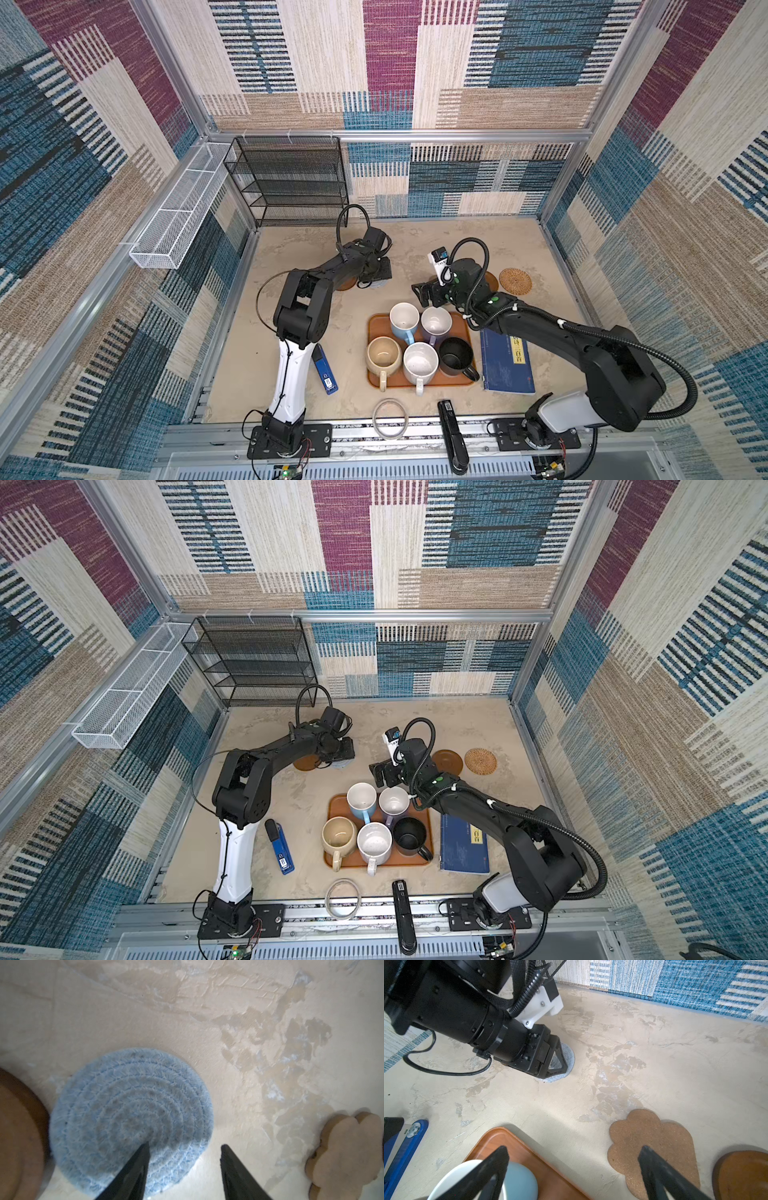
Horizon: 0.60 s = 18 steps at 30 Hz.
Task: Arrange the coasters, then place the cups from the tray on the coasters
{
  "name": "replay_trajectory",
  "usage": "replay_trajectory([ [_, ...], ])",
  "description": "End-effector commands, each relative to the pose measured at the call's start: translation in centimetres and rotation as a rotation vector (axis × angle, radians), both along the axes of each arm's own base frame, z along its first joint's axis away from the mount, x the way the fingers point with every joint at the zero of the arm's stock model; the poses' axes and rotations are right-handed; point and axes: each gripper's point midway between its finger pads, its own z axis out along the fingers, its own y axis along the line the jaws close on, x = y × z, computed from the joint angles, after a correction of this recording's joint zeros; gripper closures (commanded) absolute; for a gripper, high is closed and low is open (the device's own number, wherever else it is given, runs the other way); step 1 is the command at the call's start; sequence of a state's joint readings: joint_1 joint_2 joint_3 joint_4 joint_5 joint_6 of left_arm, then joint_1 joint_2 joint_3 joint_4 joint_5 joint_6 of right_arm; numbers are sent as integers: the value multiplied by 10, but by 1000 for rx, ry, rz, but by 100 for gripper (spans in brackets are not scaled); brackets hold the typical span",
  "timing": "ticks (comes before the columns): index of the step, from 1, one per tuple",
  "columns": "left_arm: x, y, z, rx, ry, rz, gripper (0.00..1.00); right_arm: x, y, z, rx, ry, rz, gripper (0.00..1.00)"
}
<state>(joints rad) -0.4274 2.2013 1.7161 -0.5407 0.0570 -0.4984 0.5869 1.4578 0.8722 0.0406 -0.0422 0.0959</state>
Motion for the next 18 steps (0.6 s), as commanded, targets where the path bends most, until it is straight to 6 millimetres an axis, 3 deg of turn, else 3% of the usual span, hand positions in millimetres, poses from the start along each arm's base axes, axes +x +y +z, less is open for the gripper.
replay_trajectory([
  [1,-3,1,13,7,6,-28,38,4,0,16,28,-56,-17,0],
  [7,-4,2,52,-14,-57,-34,33,3,-9,26,46,-82,-56,0],
  [10,-15,4,80,-55,-108,-44,22,2,-17,37,68,-108,-99,0],
  [13,-33,8,106,-91,-157,-52,3,-1,-28,52,110,-153,-148,0],
  [18,-73,14,140,-144,-196,-89,1,-11,-47,71,178,-214,-220,0],
])
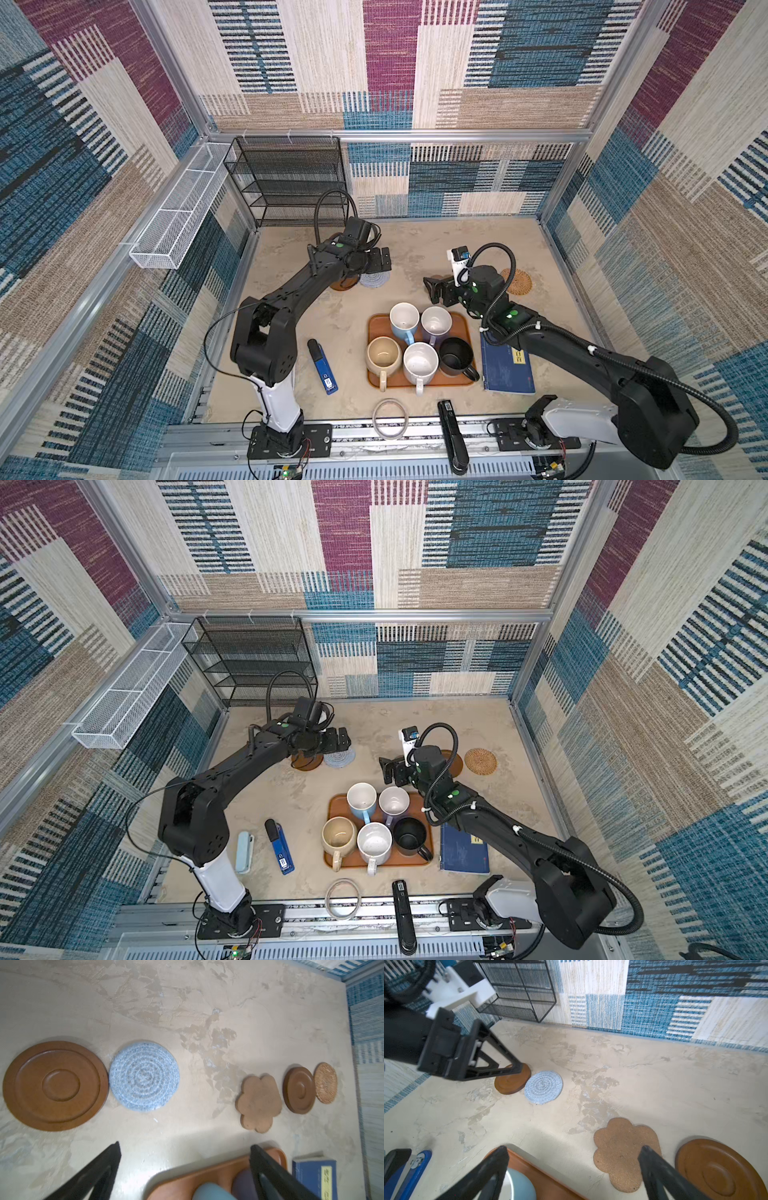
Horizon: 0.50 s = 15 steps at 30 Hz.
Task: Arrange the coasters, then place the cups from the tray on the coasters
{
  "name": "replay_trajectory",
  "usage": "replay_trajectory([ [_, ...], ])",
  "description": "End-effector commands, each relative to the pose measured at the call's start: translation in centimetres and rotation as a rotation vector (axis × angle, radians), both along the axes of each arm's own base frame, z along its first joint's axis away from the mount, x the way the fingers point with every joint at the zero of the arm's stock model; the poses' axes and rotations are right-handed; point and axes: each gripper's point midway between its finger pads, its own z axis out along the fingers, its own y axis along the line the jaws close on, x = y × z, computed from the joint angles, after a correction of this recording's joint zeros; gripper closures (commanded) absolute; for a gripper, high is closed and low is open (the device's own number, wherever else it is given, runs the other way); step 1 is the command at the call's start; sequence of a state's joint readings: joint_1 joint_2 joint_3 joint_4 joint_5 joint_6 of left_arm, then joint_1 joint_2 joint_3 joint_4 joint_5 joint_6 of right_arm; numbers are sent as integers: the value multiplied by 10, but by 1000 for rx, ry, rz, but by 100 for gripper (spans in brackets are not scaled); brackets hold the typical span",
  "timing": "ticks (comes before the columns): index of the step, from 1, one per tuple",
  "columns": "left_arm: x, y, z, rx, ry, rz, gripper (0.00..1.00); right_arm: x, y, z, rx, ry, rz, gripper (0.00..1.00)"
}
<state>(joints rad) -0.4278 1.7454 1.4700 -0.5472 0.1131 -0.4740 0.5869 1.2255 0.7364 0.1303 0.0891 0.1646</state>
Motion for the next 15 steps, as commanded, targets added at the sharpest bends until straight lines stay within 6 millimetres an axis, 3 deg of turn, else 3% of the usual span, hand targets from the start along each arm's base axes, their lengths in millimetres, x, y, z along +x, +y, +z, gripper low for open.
replay_trajectory([
  [1,-24,-4,16,-27,-29,-59,1,4,-11,21,76,-59,-77,0],
  [4,-52,-4,22,-45,-36,-108,1,11,-16,15,57,-26,-112,0],
  [8,-71,-1,22,-88,-49,-119,2,33,-29,0,53,47,-142,0],
  [15,-76,-16,15,-159,-8,-167,4,63,-59,-41,53,202,-235,2],
])
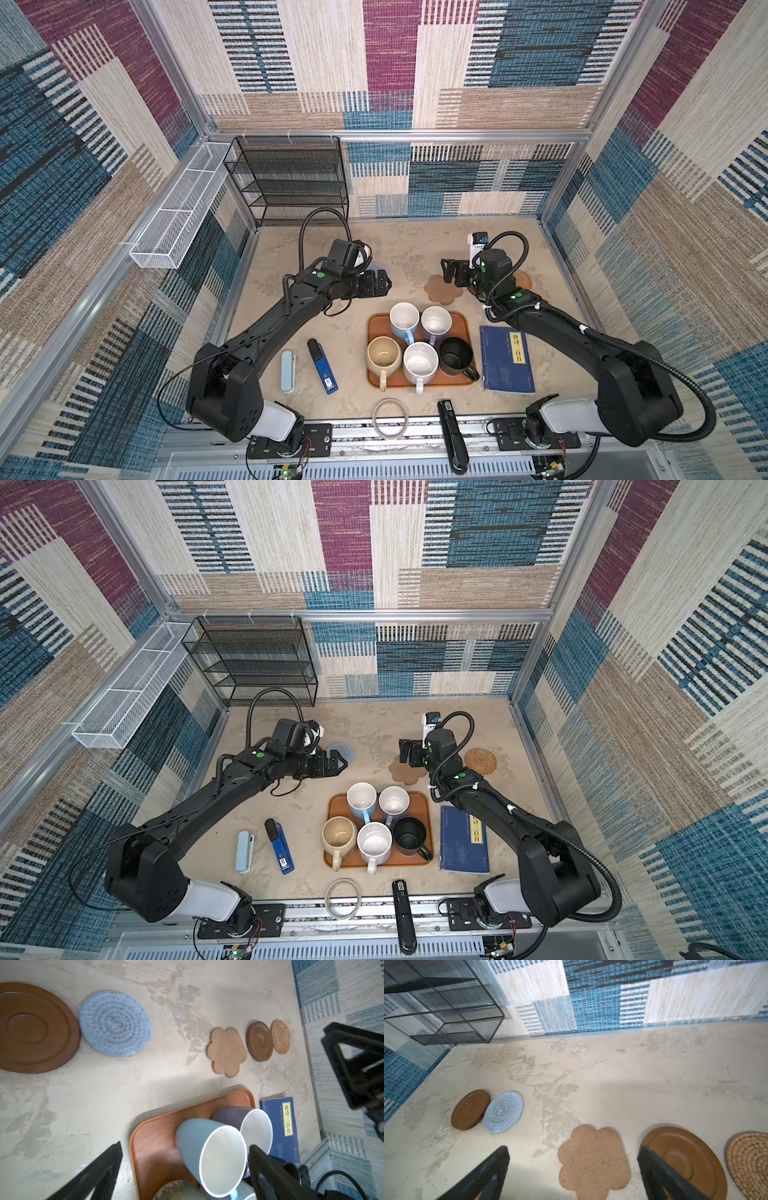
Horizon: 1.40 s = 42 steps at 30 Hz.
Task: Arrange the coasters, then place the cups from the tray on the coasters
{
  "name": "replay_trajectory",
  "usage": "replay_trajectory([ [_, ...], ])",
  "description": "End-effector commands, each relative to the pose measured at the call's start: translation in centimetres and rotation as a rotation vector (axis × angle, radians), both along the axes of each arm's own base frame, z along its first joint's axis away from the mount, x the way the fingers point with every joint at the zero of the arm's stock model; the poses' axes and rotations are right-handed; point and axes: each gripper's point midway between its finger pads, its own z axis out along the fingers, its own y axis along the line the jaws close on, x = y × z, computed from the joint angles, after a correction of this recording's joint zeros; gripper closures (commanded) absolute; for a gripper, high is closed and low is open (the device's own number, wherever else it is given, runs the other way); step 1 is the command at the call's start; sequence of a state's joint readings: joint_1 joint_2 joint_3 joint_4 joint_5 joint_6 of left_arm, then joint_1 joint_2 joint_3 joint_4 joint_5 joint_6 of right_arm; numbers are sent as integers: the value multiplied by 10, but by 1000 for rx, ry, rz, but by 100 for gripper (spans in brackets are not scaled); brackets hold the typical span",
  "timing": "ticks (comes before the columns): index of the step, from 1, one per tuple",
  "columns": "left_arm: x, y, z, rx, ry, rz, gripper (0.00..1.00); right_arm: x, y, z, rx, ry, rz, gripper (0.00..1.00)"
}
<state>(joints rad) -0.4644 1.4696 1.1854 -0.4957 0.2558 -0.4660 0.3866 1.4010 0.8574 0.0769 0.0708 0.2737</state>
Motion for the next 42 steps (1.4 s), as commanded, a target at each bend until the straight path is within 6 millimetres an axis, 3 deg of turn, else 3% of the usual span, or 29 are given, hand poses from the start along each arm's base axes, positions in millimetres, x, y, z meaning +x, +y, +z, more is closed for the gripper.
replay_trajectory([
  [1,4,-11,3,-51,-4,-34,4,4,-3,-24,0,87,-19,2],
  [12,11,-16,-7,34,-9,-16,3,14,-2,-100,-95,312,-5,14],
  [16,11,-20,-10,19,-1,-22,2,16,-6,-119,-129,371,-30,22],
  [20,9,-22,-17,-2,7,-13,2,14,-18,-134,-187,422,-79,24],
  [33,6,-11,-15,32,-32,16,2,10,-12,-160,-233,491,-70,28],
  [42,5,-4,-15,55,-46,28,2,22,-1,-172,-314,505,-94,34],
])
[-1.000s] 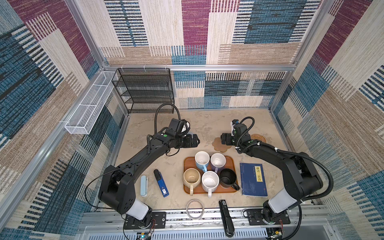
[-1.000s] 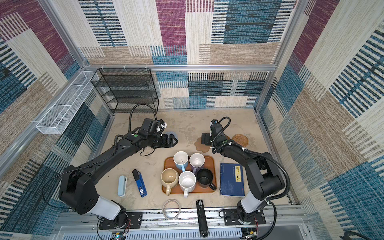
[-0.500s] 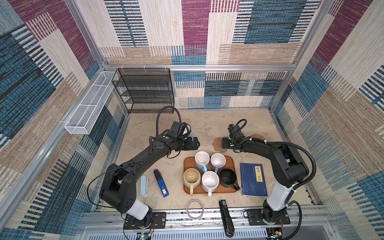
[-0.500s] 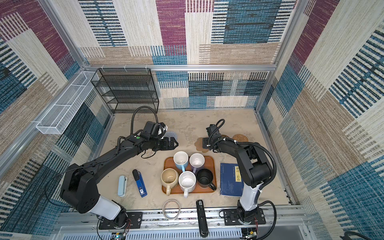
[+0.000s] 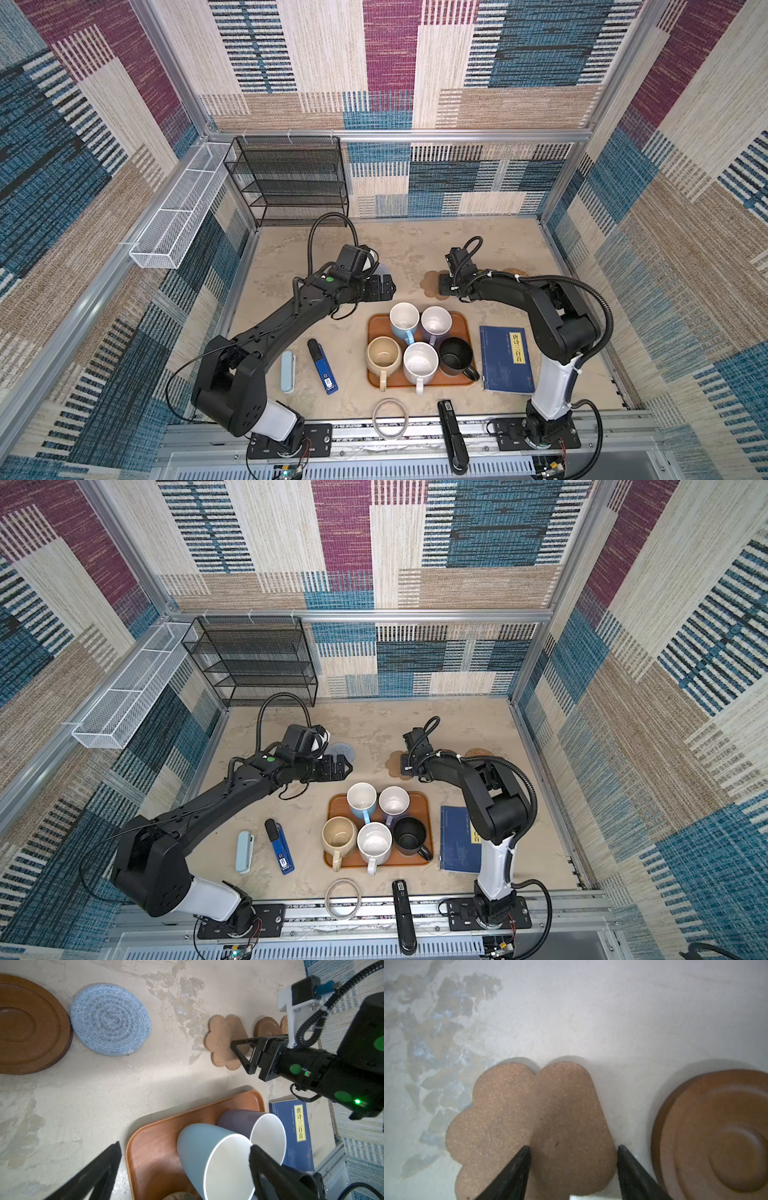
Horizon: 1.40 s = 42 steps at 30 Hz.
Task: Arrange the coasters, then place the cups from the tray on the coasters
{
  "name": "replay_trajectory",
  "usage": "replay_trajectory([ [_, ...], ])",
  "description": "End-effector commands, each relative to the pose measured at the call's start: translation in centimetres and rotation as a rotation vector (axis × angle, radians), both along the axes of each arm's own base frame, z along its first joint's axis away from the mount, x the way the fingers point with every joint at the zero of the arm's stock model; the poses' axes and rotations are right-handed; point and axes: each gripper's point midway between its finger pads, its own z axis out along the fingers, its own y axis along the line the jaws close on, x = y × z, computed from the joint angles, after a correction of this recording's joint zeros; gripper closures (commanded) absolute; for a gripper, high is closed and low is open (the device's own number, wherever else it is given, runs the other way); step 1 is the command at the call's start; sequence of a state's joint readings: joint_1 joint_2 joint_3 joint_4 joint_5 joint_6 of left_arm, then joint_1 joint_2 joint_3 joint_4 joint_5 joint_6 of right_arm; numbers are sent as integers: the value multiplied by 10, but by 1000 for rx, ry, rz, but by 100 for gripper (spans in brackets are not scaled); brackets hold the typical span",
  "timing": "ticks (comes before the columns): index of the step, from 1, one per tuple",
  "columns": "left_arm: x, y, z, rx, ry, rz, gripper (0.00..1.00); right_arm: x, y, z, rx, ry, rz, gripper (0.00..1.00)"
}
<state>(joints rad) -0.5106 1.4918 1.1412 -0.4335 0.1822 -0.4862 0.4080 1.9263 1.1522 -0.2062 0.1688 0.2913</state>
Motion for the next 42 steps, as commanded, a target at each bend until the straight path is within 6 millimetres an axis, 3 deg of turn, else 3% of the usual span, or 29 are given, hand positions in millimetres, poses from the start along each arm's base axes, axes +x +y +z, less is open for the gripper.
replay_trajectory([
  [1,4,4,4,17,-38,13,2,-7,-4,-16,-80,54,-18,35],
  [8,5,12,7,36,-63,46,2,5,11,-27,-88,66,-8,38],
  [16,3,13,10,20,-76,47,2,17,32,-25,-53,52,29,39],
  [24,2,13,9,18,-66,47,2,22,38,-24,-38,45,29,39],
  [37,0,12,13,-8,-78,48,1,25,39,-10,-17,17,16,37],
  [42,-2,10,14,-23,-74,41,2,35,44,6,-6,-22,29,32],
])
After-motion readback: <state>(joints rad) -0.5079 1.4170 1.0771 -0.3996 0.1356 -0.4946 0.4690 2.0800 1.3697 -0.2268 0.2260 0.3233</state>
